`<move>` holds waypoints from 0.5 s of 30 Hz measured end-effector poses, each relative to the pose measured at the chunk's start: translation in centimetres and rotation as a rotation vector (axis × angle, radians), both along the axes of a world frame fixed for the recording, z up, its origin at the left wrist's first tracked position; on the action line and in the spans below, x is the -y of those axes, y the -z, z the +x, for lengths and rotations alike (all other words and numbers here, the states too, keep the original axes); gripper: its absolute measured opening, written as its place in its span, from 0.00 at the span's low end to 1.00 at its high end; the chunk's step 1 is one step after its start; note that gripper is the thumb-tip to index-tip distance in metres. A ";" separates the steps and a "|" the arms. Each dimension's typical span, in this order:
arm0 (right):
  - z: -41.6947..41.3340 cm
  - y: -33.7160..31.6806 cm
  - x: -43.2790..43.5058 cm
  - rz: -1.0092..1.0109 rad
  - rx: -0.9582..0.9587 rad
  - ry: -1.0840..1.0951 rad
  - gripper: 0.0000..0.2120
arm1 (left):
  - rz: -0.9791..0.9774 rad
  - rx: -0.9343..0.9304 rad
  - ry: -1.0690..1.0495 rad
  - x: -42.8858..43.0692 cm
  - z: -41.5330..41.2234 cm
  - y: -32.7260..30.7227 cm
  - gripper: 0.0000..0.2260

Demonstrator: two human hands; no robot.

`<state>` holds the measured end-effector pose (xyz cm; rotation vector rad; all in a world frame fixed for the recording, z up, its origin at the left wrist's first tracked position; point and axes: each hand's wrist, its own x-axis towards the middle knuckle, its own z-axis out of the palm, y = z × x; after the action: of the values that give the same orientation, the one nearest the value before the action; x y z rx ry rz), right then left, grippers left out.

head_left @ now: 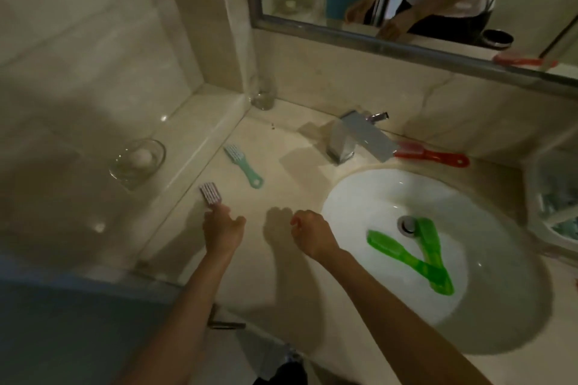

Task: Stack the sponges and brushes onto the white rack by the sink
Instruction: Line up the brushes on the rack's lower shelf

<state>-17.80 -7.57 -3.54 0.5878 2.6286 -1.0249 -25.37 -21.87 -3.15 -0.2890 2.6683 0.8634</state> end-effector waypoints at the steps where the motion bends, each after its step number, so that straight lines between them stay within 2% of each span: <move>1: -1.4 0.0 0.6 0.014 0.013 -0.008 0.15 | -0.028 -0.002 -0.034 0.6 -1.1 0.1 0.21; 5: -7.6 0.0 2.3 0.064 0.005 0.016 0.17 | -0.029 0.022 -0.084 1.8 -4.1 1.0 0.30; 10: -14.4 0.7 4.0 0.133 0.013 -0.020 0.19 | -0.043 0.019 -0.016 3.0 -6.1 3.0 0.27; 15: -17.3 2.4 5.1 0.191 0.003 0.009 0.17 | -0.046 0.092 0.083 3.6 -7.4 3.4 0.28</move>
<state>-35.13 -12.69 -5.92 0.6416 2.7423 -0.7794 -32.72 -25.50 -6.53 -0.2208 2.5978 0.7466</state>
